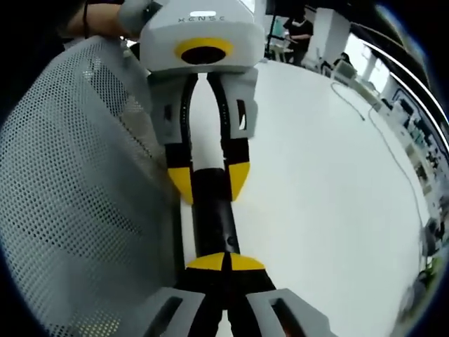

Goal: Press the specified remote control buttons in sequence, fully releasing each button before pressing the next.

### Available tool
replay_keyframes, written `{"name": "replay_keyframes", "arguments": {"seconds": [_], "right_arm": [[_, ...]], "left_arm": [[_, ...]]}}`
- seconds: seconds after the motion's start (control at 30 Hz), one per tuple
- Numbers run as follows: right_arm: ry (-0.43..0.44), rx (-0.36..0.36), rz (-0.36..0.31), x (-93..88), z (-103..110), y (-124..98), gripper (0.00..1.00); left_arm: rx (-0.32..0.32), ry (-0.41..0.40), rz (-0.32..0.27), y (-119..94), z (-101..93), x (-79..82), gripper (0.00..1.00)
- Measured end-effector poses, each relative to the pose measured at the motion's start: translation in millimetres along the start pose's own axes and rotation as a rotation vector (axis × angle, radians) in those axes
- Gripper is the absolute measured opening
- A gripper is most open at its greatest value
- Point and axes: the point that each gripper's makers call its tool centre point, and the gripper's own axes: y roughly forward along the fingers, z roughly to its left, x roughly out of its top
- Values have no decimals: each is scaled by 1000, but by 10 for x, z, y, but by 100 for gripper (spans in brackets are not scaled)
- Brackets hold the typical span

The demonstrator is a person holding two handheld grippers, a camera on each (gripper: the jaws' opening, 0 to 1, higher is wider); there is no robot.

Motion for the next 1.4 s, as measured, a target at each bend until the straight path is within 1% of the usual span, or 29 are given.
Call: {"name": "replay_keyframes", "arguments": {"seconds": [0.1, 0.13, 0.27, 0.33, 0.47, 0.5, 0.63, 0.7, 0.87, 0.97, 1.1, 1.23, 1.4], "right_arm": [[-21, 4, 10, 0, 50, 29, 0], [-32, -5, 12, 1, 25, 23, 0], [-22, -2, 10, -11, 13, 29, 0], [2, 3, 7, -16, 10, 31, 0], [-15, 8, 15, -9, 16, 30, 0], [6, 15, 11, -6, 9, 23, 0], [31, 38, 6, -14, 13, 6, 0], [30, 36, 9, -25, 17, 3, 0], [20, 20, 50, -107, 7, -27, 0], [19, 14, 54, -114, 10, -26, 0], [7, 4, 84, -109, 8, -3, 0], [-7, 3, 81, -117, 3, -16, 0], [12, 9, 68, -121, 6, -34, 0]], "left_arm": [[0, 0, -1, 0, -2, 0, 25], [-1, 0, -1, 0, -2, 0, 25], [-1, 1, 0, 0, -4, -1, 25], [-1, 1, 0, 0, -5, 0, 25], [-1, 5, 4, 0, -6, 1, 25], [-1, 4, 3, 0, -6, 1, 25], [-3, -1, 0, -2, -7, 4, 25], [-3, -2, -1, -2, -7, 3, 25], [-3, -1, 0, -2, -8, 3, 25], [-3, -1, -1, -4, -8, 3, 25], [-2, 2, 3, -3, -9, 4, 25], [-2, 3, 4, -3, -7, 3, 25], [-2, -2, 3, -3, -7, 4, 25]]}}
